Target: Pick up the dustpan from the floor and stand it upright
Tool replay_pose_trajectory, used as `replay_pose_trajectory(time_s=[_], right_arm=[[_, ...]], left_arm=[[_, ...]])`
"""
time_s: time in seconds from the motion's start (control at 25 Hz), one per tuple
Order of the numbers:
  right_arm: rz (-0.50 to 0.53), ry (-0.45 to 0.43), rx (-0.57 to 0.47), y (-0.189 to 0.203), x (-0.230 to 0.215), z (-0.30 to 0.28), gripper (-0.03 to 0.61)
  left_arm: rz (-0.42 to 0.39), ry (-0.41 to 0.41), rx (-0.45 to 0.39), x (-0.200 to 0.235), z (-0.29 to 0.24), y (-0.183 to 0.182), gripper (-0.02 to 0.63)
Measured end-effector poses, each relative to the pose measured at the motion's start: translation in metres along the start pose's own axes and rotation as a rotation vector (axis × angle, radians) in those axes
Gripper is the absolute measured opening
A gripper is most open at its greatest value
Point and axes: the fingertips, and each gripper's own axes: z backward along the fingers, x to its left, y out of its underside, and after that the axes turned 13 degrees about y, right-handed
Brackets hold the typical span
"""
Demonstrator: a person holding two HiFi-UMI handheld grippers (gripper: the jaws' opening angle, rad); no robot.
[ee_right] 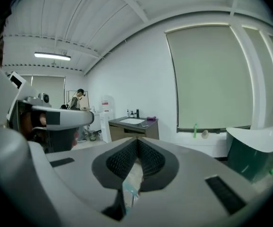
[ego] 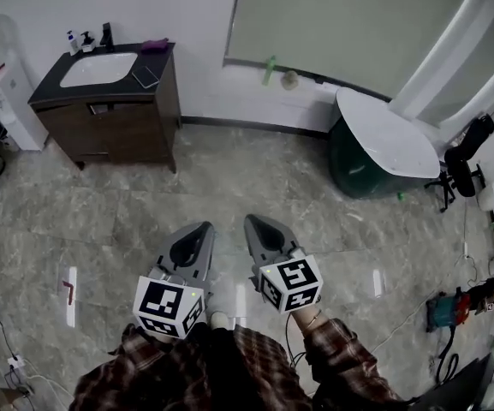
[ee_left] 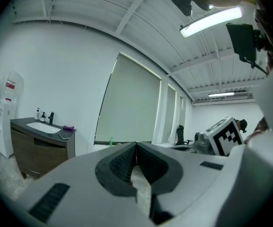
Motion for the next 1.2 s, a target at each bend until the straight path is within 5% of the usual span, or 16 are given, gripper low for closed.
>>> replay_pose_trajectory(time_s=[0.44, 1.2], right_arm=[[-0.14, 0.064, -0.099, -0.018, -0.013, 0.037, 0.011], [-0.081, 0.01, -0.148, -0.038, 0.006, 0.045, 0.01]], left_arm=[[0.028, -0.025, -0.036, -0.025, -0.006, -0.002, 0.011], [0.015, -0.049, -0.037, -0.023, -0.003, -0.009, 0.011]])
